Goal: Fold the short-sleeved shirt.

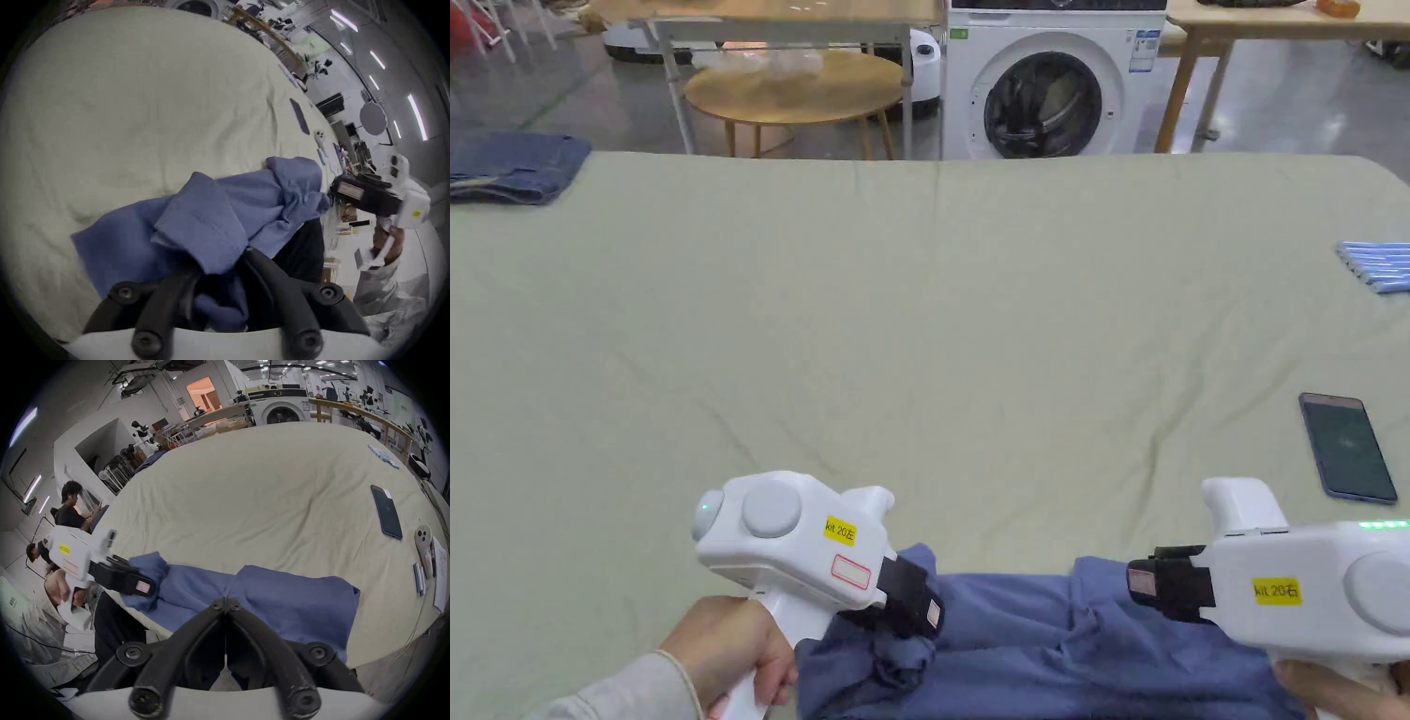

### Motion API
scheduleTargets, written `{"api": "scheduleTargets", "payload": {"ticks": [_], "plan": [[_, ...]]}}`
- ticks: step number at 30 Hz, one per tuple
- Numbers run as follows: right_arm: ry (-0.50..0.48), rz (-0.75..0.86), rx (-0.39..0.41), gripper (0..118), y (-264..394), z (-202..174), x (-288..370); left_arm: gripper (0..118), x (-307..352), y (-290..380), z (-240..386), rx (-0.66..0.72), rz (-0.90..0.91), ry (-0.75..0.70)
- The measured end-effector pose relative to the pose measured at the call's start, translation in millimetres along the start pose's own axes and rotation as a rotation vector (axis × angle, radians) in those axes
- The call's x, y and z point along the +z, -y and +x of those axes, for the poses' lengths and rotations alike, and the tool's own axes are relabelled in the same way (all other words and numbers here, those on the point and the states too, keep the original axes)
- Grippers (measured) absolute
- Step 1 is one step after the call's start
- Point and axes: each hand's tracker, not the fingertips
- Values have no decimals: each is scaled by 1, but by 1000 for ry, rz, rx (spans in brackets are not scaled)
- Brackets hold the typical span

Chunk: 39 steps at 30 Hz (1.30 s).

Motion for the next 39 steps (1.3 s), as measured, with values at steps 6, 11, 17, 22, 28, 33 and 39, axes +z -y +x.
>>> {"api": "scheduleTargets", "payload": {"ticks": [6, 11, 17, 22, 28, 33, 39], "plan": [[2, 6, 5, 0, -2, 0, 5, 106, 28, 9, -11, 50, 5, 82], [-8, 18, 4, 0, -2, 0, 7, 0, 87, 13, -43, 90, 202, 84], [-19, 21, 2, 0, -4, -4, 7, 0, 42, 0, -34, 65, 153, -13], [-13, 10, -6, 0, -2, -1, 6, 0, -23, 1, 14, -2, 29, 33], [-23, 4, -39, 0, -2, 8, 8, 0, -83, -2, 28, 67, -24, 212], [-4, 10, -32, 0, -3, 6, 12, 0, -67, -6, 36, 125, 51, 308], [-5, 22, -3, 0, -7, 0, 9, 0, 55, 1, 7, 96, 253, 275]]}}
